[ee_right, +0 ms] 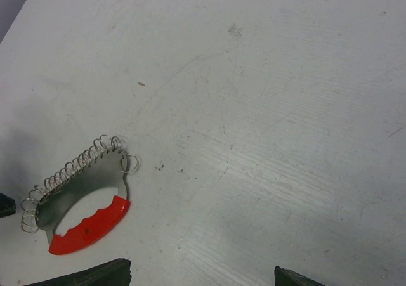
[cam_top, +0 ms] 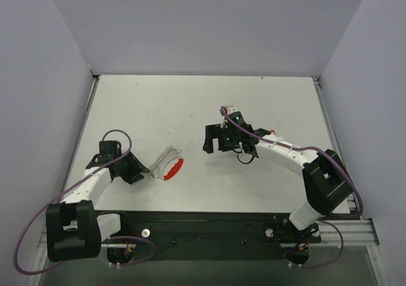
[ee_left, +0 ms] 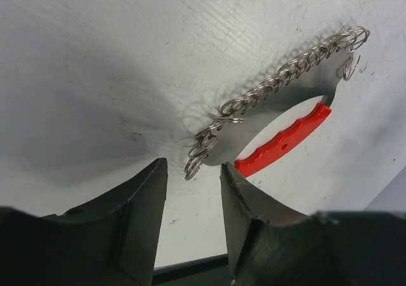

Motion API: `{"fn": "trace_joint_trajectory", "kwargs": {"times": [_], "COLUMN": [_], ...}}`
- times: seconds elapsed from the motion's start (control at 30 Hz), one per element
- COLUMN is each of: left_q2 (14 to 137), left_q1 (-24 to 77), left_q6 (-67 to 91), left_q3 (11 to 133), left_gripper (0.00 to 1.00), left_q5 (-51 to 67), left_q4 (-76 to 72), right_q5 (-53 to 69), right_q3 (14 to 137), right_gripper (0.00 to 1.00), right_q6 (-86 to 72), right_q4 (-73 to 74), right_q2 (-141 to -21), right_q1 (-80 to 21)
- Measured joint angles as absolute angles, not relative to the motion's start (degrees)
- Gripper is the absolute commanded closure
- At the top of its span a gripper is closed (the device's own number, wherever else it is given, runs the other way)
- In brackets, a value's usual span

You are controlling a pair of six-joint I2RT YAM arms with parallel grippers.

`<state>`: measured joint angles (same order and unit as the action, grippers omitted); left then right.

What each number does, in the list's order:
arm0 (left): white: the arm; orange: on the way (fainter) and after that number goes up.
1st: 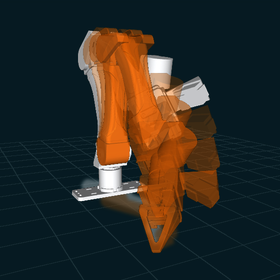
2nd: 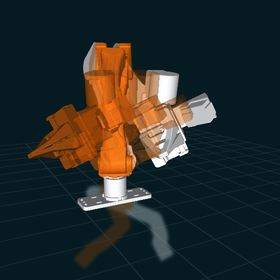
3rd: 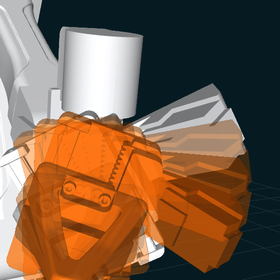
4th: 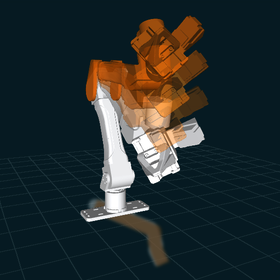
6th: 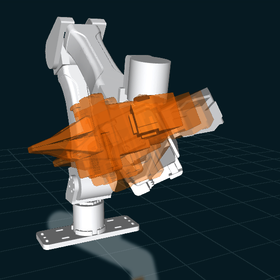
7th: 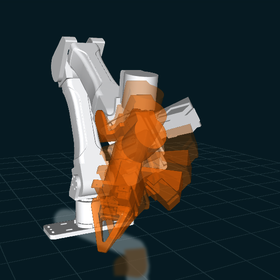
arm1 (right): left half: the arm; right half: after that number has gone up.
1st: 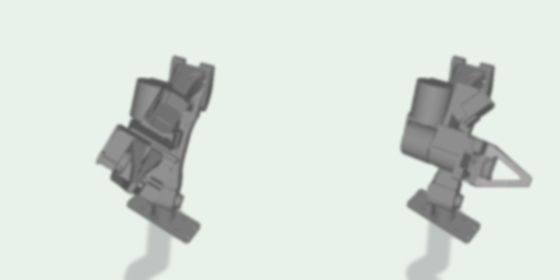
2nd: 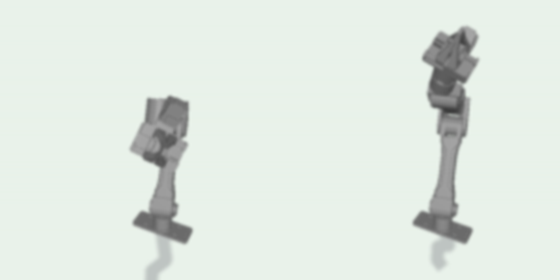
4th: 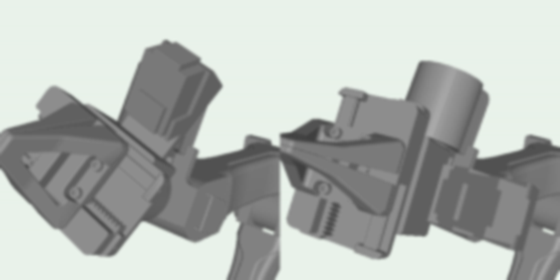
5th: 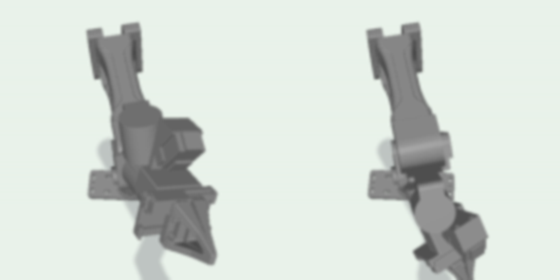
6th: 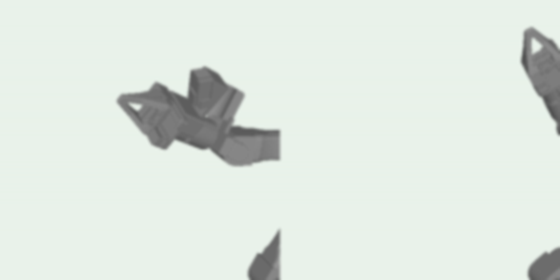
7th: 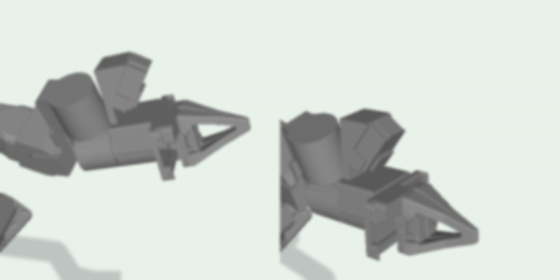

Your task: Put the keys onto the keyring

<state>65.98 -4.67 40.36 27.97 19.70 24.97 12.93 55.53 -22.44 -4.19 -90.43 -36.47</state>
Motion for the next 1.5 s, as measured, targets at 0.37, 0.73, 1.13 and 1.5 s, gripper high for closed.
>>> {"fn": "trace_joint_trajectory", "kwargs": {"times": [0.37,0.73,1.13,1.5], "left_q2": [68.6,65.5,64.3,66.4], "left_q1": [-4.7,-4.6,-1.2,3.1], "left_q6": [40.3,40.3,39.8,39.8], "left_q3": [27.1,25.8,24.8,24.8], "left_gripper": [0.61,0.56,0.55,1.00], "left_q5": [17.0,16.9,16.9,13.9], "left_q4": [20.4,18.8,17.2,16.2], "right_q5": [11.8,11.2,10.9,10.9], "right_q3": [55.5,55.5,55.5,55.5], "right_gripper": [0.06,0.06,0.06,0.06], "right_q6": [-22.1,-21.8,-21.8,-21.8], "right_q4": [-4.1,-4.1,-4.1,-3.6], "right_q2": [-90.4,-90.4,-90.4,-90.4], "right_q1": [-36.3,-35.9,-35.9,-35.9]}}
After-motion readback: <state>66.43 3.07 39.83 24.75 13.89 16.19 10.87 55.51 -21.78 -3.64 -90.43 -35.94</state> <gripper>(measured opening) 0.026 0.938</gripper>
